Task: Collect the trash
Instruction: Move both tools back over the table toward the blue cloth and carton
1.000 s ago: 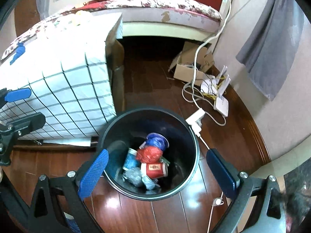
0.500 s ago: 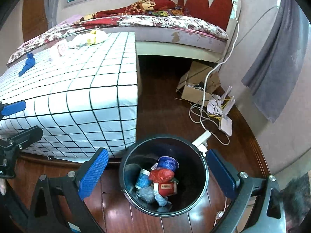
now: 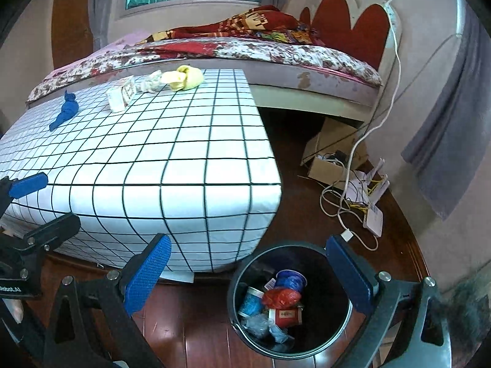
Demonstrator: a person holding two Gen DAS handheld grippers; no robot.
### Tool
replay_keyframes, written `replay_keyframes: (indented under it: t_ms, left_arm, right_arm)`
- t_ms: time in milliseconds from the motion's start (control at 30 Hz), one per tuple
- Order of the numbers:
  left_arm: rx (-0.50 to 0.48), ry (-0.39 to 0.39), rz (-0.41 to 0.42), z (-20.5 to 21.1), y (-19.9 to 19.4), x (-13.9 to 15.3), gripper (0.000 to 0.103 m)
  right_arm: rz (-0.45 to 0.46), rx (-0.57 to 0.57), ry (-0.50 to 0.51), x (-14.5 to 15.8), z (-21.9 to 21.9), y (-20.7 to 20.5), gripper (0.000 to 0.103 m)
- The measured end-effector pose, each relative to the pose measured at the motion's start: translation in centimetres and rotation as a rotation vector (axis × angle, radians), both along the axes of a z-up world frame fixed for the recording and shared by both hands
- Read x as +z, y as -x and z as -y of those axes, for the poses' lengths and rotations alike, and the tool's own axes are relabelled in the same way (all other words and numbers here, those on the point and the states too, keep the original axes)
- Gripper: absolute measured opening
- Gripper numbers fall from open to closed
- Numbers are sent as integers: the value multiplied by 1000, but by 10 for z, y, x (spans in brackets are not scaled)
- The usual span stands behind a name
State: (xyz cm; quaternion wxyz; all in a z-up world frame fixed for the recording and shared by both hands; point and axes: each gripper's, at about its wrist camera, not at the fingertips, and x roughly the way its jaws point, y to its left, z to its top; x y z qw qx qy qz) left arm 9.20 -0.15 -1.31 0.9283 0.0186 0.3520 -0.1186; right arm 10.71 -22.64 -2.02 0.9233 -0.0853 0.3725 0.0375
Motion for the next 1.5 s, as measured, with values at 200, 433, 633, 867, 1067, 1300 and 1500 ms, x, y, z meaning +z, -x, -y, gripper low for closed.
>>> replay_keyframes:
  t_ms: [200, 433, 633, 867, 1067, 1300, 1500]
  left_arm:
    - [55, 9, 7, -31, 1, 1, 102]
    - [122, 19, 18, -66, 3, 4, 102]
    - [177, 33, 25, -94, 7, 5, 102]
    - [265, 37, 35, -141, 10, 7, 102]
    - [332, 17, 42, -179, -1, 14, 102]
    - [374, -13, 48, -210, -29, 23, 102]
    - [389, -20, 30, -226, -60, 21, 102]
  right_arm:
    - [1, 38, -2, 2, -21, -6, 102]
    - [16, 105, -3, 8, -58, -11, 102]
    - [19, 166, 4, 11, -93, -15, 102]
    - [31, 204, -2, 17, -134, -23, 102]
    - [52, 232, -16, 29, -161, -34, 102]
    - [70, 239, -87, 41, -192, -67, 102]
    - [52, 246, -80, 37, -214, -112, 102]
